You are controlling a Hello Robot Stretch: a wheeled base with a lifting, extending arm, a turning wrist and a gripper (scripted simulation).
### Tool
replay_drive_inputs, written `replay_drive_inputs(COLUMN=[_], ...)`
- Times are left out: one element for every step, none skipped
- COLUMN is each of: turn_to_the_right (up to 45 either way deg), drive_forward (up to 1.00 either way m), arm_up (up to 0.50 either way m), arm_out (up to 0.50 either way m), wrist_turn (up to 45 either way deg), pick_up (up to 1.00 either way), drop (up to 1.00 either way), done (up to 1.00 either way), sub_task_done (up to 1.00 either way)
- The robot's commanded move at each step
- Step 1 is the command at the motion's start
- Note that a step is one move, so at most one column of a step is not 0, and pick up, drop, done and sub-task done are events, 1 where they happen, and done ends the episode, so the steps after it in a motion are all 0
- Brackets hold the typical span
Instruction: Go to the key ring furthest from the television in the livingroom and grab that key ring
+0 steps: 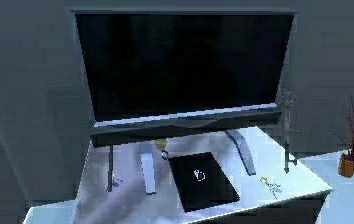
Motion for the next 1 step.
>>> replay_drive_inputs(turn_to_the_right=[0.0], drive_forward=[0.35], arm_up=[0.0], arm_out=[0.0], wrist_turn=[0.0], pick_up=[0.0], drop=[0.0], done=[0.0], sub_task_done=[0.0])
